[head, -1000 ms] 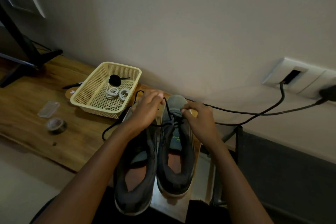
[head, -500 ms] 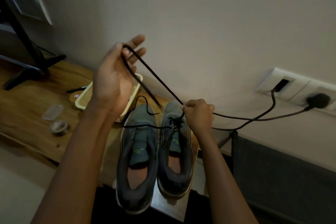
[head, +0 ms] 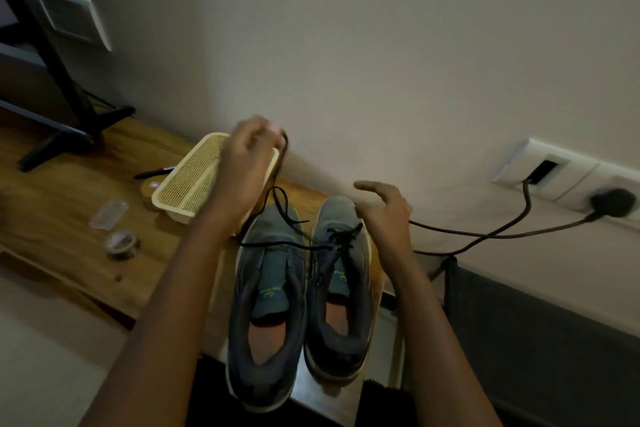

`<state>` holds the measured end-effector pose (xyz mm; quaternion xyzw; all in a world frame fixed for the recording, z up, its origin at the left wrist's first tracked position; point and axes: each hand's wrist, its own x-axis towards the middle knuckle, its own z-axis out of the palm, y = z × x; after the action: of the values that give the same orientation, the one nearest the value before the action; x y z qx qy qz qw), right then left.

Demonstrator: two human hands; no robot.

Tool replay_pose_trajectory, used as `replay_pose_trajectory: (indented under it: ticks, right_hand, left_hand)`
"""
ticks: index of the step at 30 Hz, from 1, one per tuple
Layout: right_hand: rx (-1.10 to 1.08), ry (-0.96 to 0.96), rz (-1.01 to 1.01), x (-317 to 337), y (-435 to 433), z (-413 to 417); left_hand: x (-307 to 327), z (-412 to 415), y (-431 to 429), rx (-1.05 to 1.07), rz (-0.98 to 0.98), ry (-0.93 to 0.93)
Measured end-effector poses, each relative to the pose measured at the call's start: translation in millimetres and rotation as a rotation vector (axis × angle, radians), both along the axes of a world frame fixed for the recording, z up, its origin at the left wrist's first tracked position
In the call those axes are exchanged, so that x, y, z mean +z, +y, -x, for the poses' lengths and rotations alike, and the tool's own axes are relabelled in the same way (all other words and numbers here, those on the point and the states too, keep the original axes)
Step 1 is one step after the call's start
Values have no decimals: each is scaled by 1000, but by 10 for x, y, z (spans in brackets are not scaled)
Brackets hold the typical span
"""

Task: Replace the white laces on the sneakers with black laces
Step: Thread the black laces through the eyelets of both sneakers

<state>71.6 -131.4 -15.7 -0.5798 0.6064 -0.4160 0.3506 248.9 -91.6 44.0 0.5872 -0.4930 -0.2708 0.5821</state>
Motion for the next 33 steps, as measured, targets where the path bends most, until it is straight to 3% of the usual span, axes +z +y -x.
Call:
replay_pose_trajectory:
  ticks: [2, 5, 8, 11, 13, 16, 19, 22, 25, 28, 31, 33]
  right_hand:
    - [103, -194, 23, 120, 35, -109]
    - [276, -288, -5, 186, 66, -253]
    - [250, -234, 46, 94, 54, -314]
    - [81, -79, 152, 29, -17, -257]
    - [22, -33, 171, 22, -42, -187]
    - [25, -62, 121, 16, -35, -132]
    - [70, -27, 73, 11, -17, -166]
    - [88, 19, 62, 6, -19, -195]
    - [137, 16, 14, 32, 2, -180]
    - [140, -22, -24, 45, 1, -94]
    - [51, 10, -53, 36, 7, 88]
    - [81, 138, -124, 11, 47, 207]
  left_hand:
    - [-239, 65, -62, -77, -112, -231]
    - [-416, 103, -103, -187, -204, -324]
    - [-444, 148, -103, -239, -186, -304]
    - [-440, 100, -119, -135, -158, -299]
    - [-417, 65, -124, -58, -84, -186]
    - [-349, 70, -110, 6, -14, 146]
    - [-310, 68, -115, -66, -46, 495]
    - [-299, 56, -113, -187, -68, 603]
    - [-286, 76, -101, -176, -22, 589]
    - [-251, 68, -102, -37, 81, 562]
    - [-185, 23, -59, 74, 198, 303]
    - [-166, 38, -28, 32, 203, 127]
